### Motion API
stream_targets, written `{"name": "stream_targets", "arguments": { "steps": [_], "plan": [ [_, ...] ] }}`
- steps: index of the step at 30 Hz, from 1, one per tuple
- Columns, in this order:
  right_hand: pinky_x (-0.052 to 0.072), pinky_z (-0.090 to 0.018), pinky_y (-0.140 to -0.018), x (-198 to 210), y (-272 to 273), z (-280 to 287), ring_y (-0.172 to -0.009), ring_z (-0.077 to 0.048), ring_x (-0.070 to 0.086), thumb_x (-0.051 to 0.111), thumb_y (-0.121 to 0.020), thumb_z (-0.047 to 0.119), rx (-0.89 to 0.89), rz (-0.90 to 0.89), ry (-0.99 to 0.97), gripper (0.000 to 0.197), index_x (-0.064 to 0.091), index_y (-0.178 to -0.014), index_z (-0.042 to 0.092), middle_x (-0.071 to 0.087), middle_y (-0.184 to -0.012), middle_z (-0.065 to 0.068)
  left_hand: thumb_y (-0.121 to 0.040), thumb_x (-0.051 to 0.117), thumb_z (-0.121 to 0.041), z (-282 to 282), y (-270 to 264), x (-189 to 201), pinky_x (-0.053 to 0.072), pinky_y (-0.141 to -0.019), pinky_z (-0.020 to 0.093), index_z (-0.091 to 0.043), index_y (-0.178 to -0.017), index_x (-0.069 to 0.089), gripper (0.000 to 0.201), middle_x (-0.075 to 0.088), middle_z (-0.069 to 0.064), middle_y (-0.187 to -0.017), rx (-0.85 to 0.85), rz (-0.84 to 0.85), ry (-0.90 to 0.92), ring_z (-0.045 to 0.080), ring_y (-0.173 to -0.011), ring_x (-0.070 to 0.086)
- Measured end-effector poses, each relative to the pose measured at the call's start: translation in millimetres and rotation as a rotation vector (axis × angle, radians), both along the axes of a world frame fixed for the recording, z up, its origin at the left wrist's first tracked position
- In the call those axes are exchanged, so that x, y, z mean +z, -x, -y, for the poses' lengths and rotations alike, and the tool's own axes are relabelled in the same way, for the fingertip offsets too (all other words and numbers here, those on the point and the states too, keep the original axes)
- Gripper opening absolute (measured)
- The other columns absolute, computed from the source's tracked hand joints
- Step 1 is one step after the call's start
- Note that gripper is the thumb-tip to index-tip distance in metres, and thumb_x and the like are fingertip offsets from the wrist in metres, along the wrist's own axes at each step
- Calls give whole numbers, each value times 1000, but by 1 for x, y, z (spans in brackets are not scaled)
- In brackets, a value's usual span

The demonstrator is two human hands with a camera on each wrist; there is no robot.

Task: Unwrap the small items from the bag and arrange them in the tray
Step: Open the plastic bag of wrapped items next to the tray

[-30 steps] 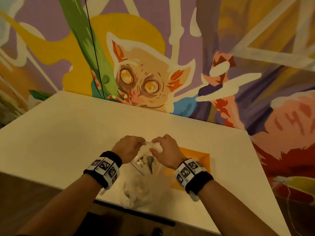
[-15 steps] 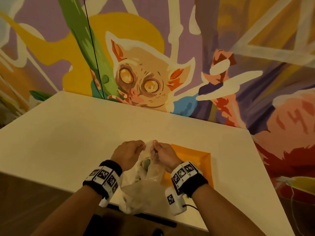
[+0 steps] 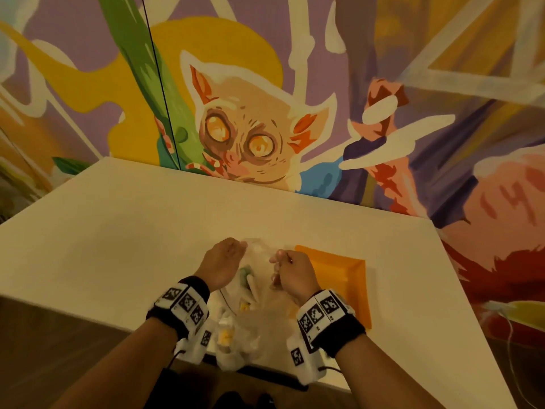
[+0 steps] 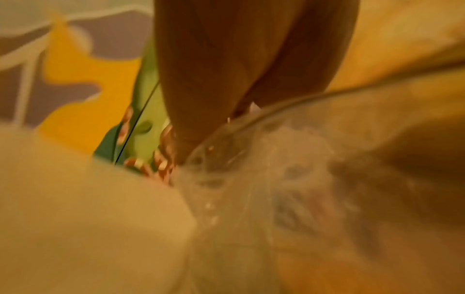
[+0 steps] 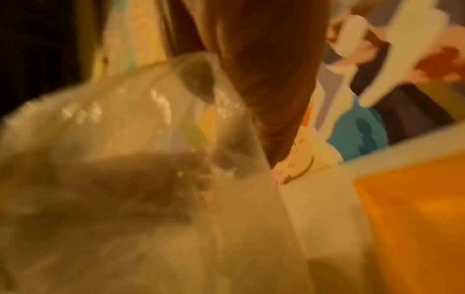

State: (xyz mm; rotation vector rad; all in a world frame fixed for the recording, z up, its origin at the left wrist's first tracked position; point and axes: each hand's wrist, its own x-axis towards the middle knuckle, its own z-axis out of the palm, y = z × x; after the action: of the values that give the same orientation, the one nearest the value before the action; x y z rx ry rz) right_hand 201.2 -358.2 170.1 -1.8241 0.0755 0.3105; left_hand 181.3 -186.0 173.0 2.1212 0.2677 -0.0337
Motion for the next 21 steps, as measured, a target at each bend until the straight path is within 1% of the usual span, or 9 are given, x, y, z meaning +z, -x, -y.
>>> {"name": "stream_targets", "arguments": {
  "steps": [1,3,6,8,10,13,15,18,21],
  "plan": [
    [48,-38,-58,-4,0,0,-51,-21,51,38,-103,30,-33,-51,-77,38,59,-77,12,51,-57,-2,-94,51,-50,-1,7,1,44,-82,35,-21,-106,51,31,56,1,-97,-24,-28,-166,24,-92,55],
    [37,-31,-52,-10,-1,-2,-47,-16,41,36,-104,25,-124,-157,-265,35,51,-76,12,42,-57,-1,-84,58,-59,-4,26,6,43,-92,42,-30,-126,35,55,46,1,-112,-54,-168,-465,30,-109,47],
    [33,-30,-50,-9,3,-3,-46,-14,34,37,-105,20,-233,-175,-453,31,48,-77,14,38,-57,-1,-83,63,-53,-1,45,20,49,-76,36,-14,-127,34,65,51,11,-114,-51,-408,-507,31,-98,55],
    [42,-34,-54,-7,7,0,-48,-15,42,41,-104,26,-223,-126,-363,21,50,-90,13,45,-54,0,-89,63,-34,1,50,24,50,-52,30,-2,-102,50,37,65,14,-87,-9,-455,-327,24,-63,62],
    [50,-39,-67,4,16,8,-63,-19,59,47,-100,36,-115,-84,-84,25,44,-112,15,62,-71,-5,-93,55,-10,1,56,21,50,-42,29,5,-81,57,20,66,16,-63,81,-415,-61,23,-41,57],
    [47,-31,-69,35,34,24,-92,-25,64,51,-90,60,67,-80,355,71,23,-135,12,63,-115,-12,-95,47,6,5,65,14,47,-42,30,10,-84,59,17,57,21,-65,241,-299,441,24,-41,52],
    [50,-27,-59,53,47,30,-86,-23,67,53,-83,68,204,-230,459,98,7,-148,10,55,-125,-8,-96,50,4,12,71,9,49,-45,30,12,-90,59,14,55,21,-69,306,-192,614,24,-44,52],
    [59,-34,-56,60,63,29,-61,-24,69,61,-92,38,331,-449,282,79,10,-147,14,57,-114,-16,-98,51,-4,23,76,1,53,-51,29,12,-99,61,19,64,20,-71,382,-92,745,27,-59,62],
    [59,-49,-74,44,63,25,-74,-29,68,54,-91,-7,169,-450,-17,58,26,-136,17,53,-116,-22,-100,49,-11,29,79,-1,56,-52,28,2,-103,63,19,68,20,-89,437,-117,989,24,-68,69]
  ]
}}
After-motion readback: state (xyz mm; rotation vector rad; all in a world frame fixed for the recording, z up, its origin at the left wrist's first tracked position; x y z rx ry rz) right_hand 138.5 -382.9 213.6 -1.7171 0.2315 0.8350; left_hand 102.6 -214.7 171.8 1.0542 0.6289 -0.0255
